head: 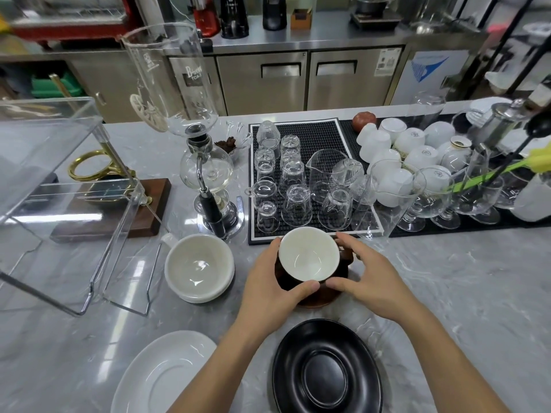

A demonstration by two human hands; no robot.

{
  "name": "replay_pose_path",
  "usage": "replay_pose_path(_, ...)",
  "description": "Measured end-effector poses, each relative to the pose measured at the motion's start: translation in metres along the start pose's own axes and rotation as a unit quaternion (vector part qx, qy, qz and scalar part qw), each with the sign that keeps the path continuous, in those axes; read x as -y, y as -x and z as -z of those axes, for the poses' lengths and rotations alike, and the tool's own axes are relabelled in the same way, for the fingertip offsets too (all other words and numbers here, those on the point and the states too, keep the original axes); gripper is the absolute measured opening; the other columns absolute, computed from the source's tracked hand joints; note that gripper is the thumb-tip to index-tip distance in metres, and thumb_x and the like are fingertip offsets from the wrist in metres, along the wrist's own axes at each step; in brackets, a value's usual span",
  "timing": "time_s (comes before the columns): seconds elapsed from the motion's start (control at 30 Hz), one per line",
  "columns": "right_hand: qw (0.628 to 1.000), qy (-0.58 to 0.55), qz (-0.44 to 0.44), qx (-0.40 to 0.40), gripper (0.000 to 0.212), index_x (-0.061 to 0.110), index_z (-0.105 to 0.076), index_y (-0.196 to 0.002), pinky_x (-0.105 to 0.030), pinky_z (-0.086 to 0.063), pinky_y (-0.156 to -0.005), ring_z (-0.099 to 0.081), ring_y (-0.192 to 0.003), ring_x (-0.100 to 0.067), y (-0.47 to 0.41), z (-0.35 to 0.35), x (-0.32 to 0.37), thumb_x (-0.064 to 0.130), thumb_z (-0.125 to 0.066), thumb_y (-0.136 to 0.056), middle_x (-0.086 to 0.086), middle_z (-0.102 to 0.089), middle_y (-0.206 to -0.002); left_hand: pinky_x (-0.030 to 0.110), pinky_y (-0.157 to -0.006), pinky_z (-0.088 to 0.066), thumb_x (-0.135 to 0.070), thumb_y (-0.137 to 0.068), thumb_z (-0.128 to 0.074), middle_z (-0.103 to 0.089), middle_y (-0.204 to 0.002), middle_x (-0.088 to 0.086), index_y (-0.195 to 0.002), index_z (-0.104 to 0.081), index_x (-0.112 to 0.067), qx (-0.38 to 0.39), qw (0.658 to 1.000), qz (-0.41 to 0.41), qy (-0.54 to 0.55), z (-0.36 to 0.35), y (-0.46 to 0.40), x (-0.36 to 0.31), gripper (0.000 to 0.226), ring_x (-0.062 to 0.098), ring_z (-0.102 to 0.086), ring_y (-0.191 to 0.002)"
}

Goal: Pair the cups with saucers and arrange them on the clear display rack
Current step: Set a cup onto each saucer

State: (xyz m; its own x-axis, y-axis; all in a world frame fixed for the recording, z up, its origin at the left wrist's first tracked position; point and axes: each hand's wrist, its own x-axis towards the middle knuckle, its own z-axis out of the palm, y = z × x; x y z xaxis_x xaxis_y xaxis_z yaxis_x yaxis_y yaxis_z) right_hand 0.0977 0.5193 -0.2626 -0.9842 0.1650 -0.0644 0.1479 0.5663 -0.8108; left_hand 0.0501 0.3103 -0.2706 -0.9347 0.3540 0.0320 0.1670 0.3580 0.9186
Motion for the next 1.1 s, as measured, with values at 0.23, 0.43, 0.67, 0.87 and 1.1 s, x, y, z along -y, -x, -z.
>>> replay_pose_path(0.23,0.995,0.064,0.057,-0.045,0.084,0.035,-0.045,-0.146,-0.002,-0.021,-0.104,-0.034,-0.129,0.013,0.017,0.004,0.033,0.035,-0.086,-0.073,0.027,-0.042,-0.141,-0.003,-0.106,-0.019,-0.051,-0.074,-0.073,-0.042,-0.132,-0.030,-0.143,-0.038,-0.038,-0.073,0.983,-0.086,-0.148,0.014,0.031,-0.011,0.079,-0.023,-0.033,-0.125)
replay_pose_path(0.43,0.987,0.084,0.135,-0.029,0.075,0.028,-0.051,-0.143,-0.014,-0.020,-0.118,-0.032,-0.143,0.002,0.028,-0.016,0.068,0.031,-0.085,-0.076,0.021,-0.039,-0.150,0.035,-0.116,-0.039,-0.055,-0.082,-0.065,-0.057,-0.144,0.007,-0.141,-0.056,-0.012,-0.140,0.949,-0.118,-0.258,0.039,0.062,-0.011,0.073,0.025,-0.049,-0.137)
replay_pose_path(0.67,0.964,0.143,0.221,0.039,0.086,0.028,-0.037,-0.152,-0.018,0.000,-0.122,-0.019,-0.147,0.000,0.021,-0.064,0.087,0.052,-0.075,-0.079,0.019,-0.027,-0.155,0.057,-0.118,-0.025,-0.063,-0.081,-0.061,-0.055,-0.148,0.010,-0.135,-0.060,-0.015,-0.188,0.909,-0.062,-0.367,0.072,0.084,0.006,0.072,0.032,-0.041,-0.144)
replay_pose_path(0.87,0.952,0.159,0.252,0.067,0.090,0.019,-0.035,-0.153,-0.022,-0.014,-0.121,-0.028,-0.146,-0.012,0.004,-0.096,0.103,0.052,-0.074,-0.079,0.004,-0.035,-0.157,0.058,-0.115,-0.035,-0.065,-0.080,-0.059,-0.046,-0.154,0.016,-0.143,-0.052,-0.012,-0.205,0.919,0.004,-0.337,0.092,0.089,0.020,0.083,0.038,-0.041,-0.144)
replay_pose_path(1.1,0.953,0.132,0.250,0.108,0.097,0.022,-0.023,-0.158,-0.038,-0.019,-0.125,-0.016,-0.153,-0.012,-0.015,-0.114,0.114,0.054,-0.070,-0.080,0.002,-0.025,-0.163,0.046,-0.114,-0.040,-0.063,-0.077,-0.063,-0.043,-0.157,0.012,-0.150,-0.043,-0.013,-0.207,0.934,0.039,-0.288,0.106,0.082,0.027,0.090,0.030,-0.041,-0.145)
